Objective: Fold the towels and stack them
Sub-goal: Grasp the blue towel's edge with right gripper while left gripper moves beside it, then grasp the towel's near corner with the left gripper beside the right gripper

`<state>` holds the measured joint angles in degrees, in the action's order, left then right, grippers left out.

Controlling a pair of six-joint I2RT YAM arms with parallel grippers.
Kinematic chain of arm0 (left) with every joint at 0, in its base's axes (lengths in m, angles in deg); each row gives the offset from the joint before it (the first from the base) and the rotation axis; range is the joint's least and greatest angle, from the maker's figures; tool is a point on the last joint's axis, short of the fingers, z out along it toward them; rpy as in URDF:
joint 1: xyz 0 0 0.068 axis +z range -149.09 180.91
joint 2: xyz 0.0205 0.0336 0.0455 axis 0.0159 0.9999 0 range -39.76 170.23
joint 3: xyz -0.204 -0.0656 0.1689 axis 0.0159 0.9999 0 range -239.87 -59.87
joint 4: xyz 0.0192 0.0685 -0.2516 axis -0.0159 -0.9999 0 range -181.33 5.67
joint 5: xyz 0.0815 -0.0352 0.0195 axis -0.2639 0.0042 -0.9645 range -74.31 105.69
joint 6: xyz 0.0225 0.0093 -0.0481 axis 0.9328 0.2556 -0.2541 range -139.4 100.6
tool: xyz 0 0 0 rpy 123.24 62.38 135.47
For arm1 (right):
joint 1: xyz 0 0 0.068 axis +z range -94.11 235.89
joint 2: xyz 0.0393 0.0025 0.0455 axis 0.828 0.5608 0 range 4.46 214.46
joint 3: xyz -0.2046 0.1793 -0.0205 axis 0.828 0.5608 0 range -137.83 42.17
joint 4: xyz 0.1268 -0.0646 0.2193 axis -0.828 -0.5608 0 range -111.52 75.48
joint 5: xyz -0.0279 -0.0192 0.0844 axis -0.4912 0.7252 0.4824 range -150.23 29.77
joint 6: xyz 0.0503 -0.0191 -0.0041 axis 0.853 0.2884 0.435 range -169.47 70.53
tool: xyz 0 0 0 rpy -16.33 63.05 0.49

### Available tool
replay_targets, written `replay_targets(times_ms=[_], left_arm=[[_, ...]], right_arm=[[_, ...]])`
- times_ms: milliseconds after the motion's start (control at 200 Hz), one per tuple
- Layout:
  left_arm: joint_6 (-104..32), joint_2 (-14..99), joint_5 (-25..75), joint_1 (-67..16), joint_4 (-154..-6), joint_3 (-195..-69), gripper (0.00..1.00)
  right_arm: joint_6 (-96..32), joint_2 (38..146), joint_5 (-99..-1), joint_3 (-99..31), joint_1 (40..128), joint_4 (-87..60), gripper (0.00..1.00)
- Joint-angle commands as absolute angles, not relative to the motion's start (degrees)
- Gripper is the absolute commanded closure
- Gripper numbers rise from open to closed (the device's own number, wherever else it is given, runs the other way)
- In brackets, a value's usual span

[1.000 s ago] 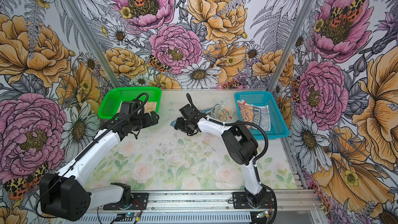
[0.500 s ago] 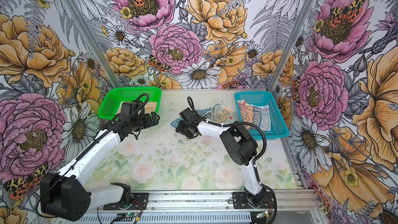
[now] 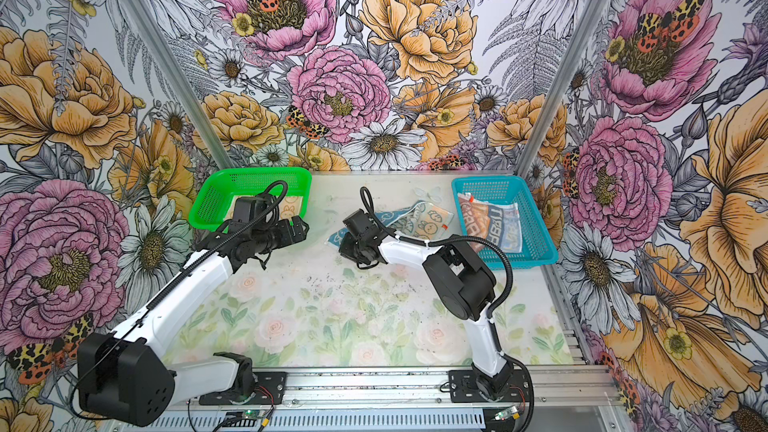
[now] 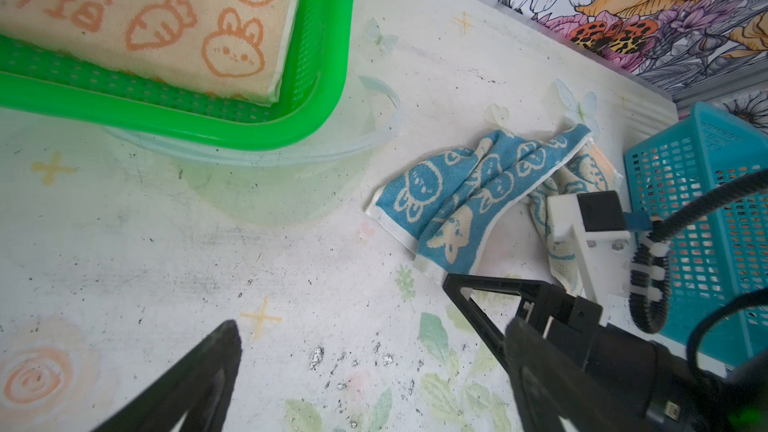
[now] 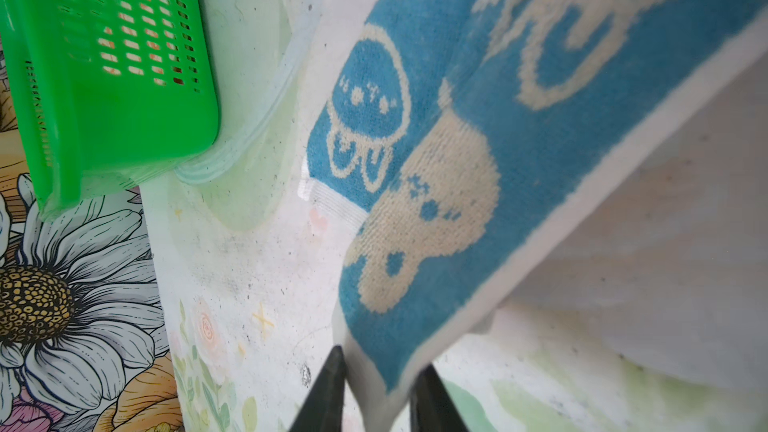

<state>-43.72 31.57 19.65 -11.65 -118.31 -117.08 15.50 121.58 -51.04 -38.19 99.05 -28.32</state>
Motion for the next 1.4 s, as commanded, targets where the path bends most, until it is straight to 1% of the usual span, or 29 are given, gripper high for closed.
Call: replay_targets(times_ms=[0,100,260,365,445,565,675,761,861,1006,1091,1321,1396], left_arm=[[-44.5,30.3,20.8,-11.8,-116.7,-116.0,0.01],[-44.7,31.1,20.7,-13.7,-116.6,-116.1,0.01],[-44.8,36.2,21.2,-18.2,-116.7,-117.1,0.01],[-44.5,41.5,21.6,-20.7,-117.4,-118.6,0.01],[-43.1,45.9,20.1,-23.0,-119.4,-121.3,0.02],[-40.8,52.7,15.2,-26.7,-122.8,-125.9,0.07],[-39.3,59.1,11.7,-28.6,-125.5,-130.1,0.13],[-38.8,62.5,9.5,-29.0,-126.0,-132.2,0.21],[-38.6,64.0,9.0,-29.3,-126.2,-133.8,0.27],[-37.8,68.1,5.4,-29.9,-128.1,-135.6,0.31],[-37.9,69.5,6.0,-29.6,-128.0,-136.1,0.35],[-38.2,72.6,5.8,-29.2,-127.8,-137.8,0.42],[-38.1,73.2,6.0,-29.1,-127.7,-138.2,0.46]], right_arm=[[15.0,120.6,-53.3,-37.2,98.4,-27.1,0.87],[14.3,118.2,-53.4,-34.3,97.6,-27.2,1.00],[12.2,110.0,-53.9,-25.0,95.1,-27.3,1.00],[10.9,104.9,-52.9,-18.6,93.2,-27.4,1.00],[9.2,101.5,-53.2,-14.8,92.3,-28.5,1.00],[7.2,97.3,-53.2,-10.4,91.0,-29.5,1.00],[5.9,95.1,-52.1,-8.0,89.9,-29.7,1.00],[4.9,93.9,-52.0,-7.1,89.3,-30.2,1.00],[4.3,93.1,-51.6,-6.3,88.6,-30.2,1.00],[3.2,92.6,-50.7,-6.1,87.6,-30.2,1.00],[2.8,92.4,-50.3,-5.9,87.2,-30.2,1.00],[2.3,92.4,-49.7,-6.0,86.7,-30.1,1.00],[2.1,92.4,-49.5,-6.2,86.7,-30.2,1.00]])
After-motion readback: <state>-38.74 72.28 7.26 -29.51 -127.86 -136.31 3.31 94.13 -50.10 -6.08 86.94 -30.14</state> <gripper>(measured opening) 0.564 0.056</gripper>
